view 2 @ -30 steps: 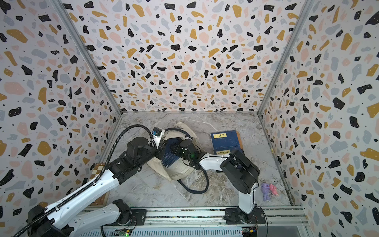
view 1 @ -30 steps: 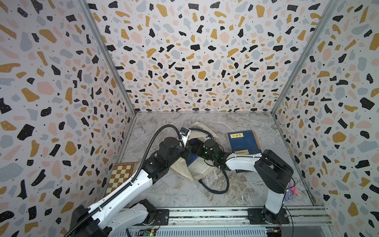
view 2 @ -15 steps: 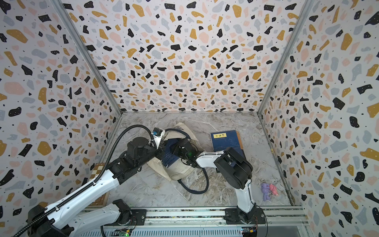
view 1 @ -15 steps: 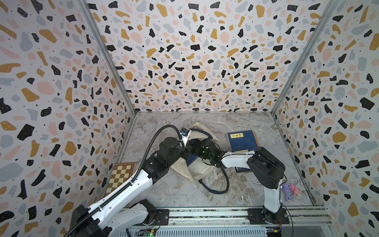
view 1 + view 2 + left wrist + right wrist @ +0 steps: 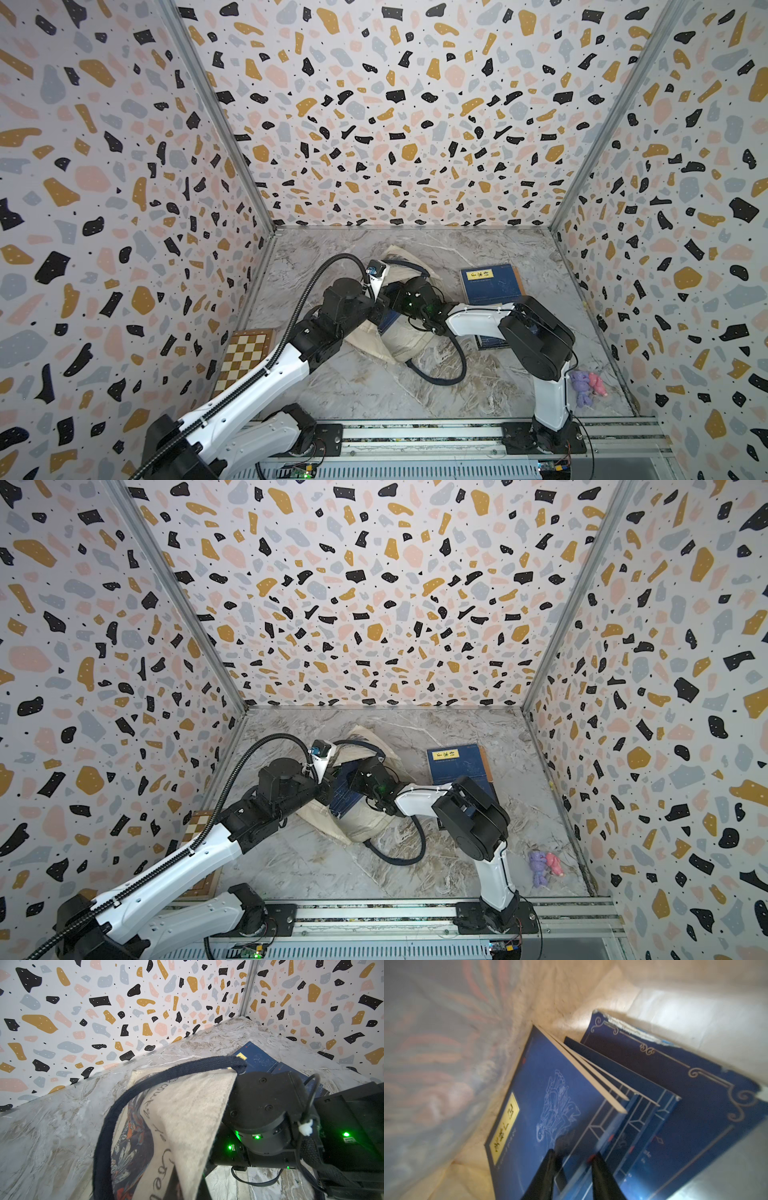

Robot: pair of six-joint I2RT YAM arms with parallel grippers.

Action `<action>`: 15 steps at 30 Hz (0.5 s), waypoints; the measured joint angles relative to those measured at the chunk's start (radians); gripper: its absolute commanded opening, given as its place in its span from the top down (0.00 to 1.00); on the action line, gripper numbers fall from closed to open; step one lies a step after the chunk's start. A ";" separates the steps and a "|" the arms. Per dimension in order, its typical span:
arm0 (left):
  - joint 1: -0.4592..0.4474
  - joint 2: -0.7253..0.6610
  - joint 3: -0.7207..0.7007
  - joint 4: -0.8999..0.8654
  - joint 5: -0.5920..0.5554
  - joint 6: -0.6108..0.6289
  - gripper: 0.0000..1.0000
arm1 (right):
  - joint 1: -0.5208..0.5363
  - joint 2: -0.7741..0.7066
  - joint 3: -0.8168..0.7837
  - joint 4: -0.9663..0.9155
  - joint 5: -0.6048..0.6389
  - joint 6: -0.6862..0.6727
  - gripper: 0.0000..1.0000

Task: Take out the books from the canvas bag
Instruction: Pick up the book from the canvas bag.

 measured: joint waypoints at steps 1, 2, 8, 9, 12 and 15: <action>0.000 0.000 -0.002 0.000 0.000 0.001 1.00 | 0.000 0.000 0.004 0.003 -0.003 -0.006 0.72; 0.000 0.000 -0.002 0.000 0.000 0.002 1.00 | 0.000 -0.001 0.006 0.006 -0.003 -0.012 0.72; -0.002 0.000 -0.002 -0.003 0.004 0.005 1.00 | 0.000 -0.004 0.016 0.009 -0.018 -0.054 0.70; -0.002 0.000 -0.002 -0.005 0.005 0.005 1.00 | 0.000 -0.004 0.016 0.013 -0.026 -0.061 0.67; -0.002 0.002 -0.002 -0.006 0.007 0.008 1.00 | 0.000 -0.004 0.016 0.032 -0.044 -0.084 0.58; -0.002 0.006 -0.002 -0.008 0.011 0.016 1.00 | 0.002 -0.004 0.018 0.052 -0.062 -0.105 0.51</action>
